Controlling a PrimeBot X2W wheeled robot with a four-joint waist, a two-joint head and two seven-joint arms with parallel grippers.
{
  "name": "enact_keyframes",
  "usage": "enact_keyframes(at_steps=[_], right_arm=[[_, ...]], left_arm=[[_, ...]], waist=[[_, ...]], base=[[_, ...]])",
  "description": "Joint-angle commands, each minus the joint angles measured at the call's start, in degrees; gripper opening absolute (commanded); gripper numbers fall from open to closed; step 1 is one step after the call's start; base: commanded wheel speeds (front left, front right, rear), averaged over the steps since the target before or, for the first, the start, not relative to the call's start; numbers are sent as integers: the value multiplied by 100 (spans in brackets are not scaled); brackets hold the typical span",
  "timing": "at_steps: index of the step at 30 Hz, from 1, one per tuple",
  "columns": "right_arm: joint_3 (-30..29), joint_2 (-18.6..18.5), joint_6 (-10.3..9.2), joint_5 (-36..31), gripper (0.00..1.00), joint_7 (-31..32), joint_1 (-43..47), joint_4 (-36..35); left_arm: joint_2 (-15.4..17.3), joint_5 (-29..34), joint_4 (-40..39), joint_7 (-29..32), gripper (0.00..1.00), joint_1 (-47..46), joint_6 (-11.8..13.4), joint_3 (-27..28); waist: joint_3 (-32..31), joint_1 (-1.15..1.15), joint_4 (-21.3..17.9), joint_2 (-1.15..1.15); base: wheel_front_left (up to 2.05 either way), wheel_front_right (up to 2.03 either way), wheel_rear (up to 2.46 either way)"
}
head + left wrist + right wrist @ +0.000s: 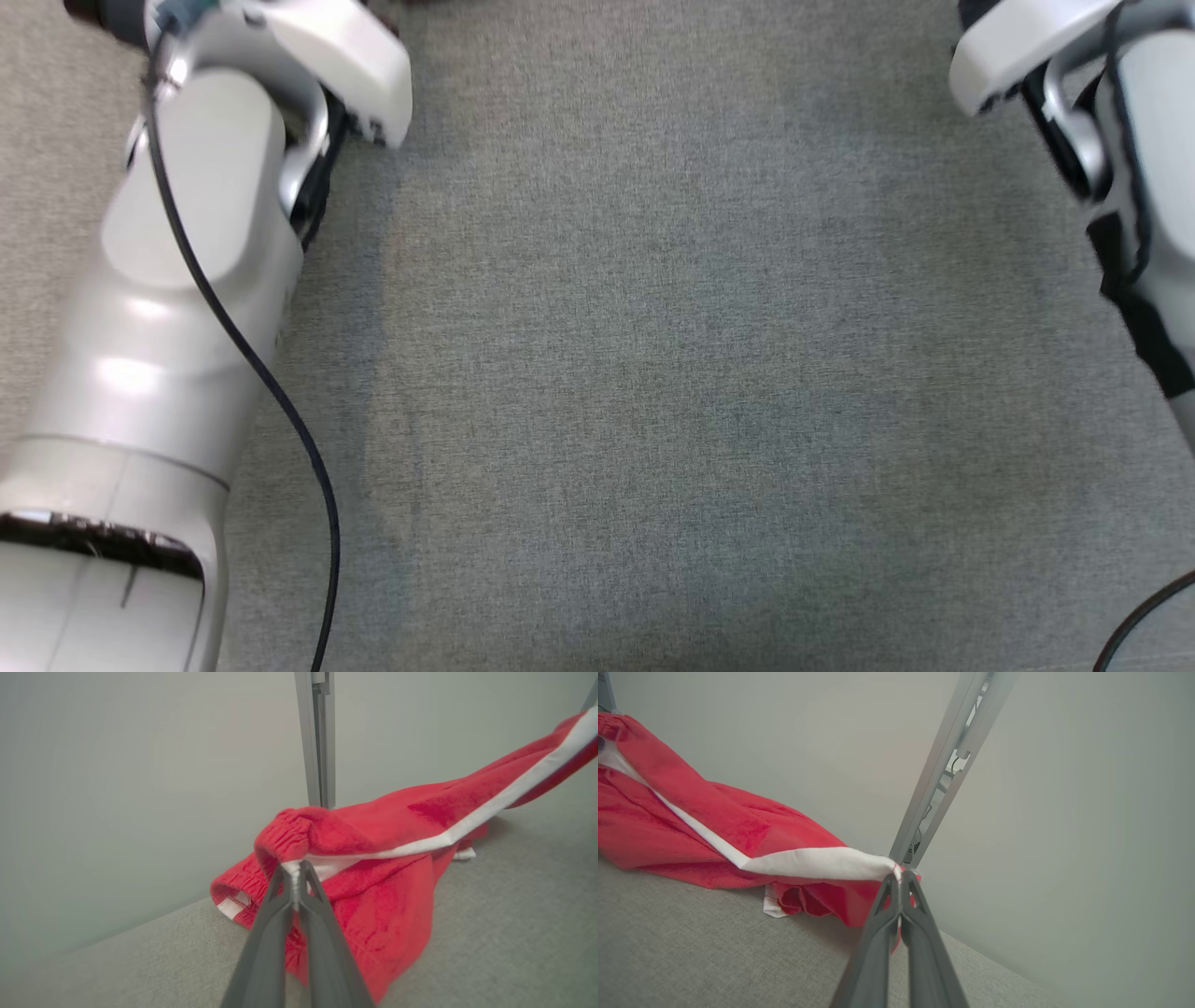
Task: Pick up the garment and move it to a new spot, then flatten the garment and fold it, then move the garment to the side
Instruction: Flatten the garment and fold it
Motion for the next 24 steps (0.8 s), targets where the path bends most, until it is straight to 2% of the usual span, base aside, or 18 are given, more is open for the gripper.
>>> enact_keyframes(at_steps=[1,10,16,18,20,24], right_arm=[[52,-27,1,40,0,-32,131,37],[668,-118,1,282,0,-33,805,480],[1403,-189,1,707,0,-33,1148,815],[1862,-245,1,1041,0,-33,1342,884],[2578,-296,1,1567,0,-6,1619,929],[3103,-414,1,2051,0,60,1777,815]], left_arm=[[62,92,58,-26,0,146,16,-39],[113,529,414,-27,0,900,249,-367],[51,654,639,-27,0,1339,209,-606],[81,791,687,-27,0,1620,211,-797],[126,935,702,-27,0,1963,241,-1009],[148,943,689,-27,0,2228,256,-1084]], waist=[[-126,0,13,0],[-702,0,74,0],[-1127,0,148,0],[-1392,0,165,0],[-1748,0,193,0],[-1983,0,213,0]], base=[[0,0,0],[0,0,0],[0,0,0],[0,0,0],[0,0,0],[0,0,0]])
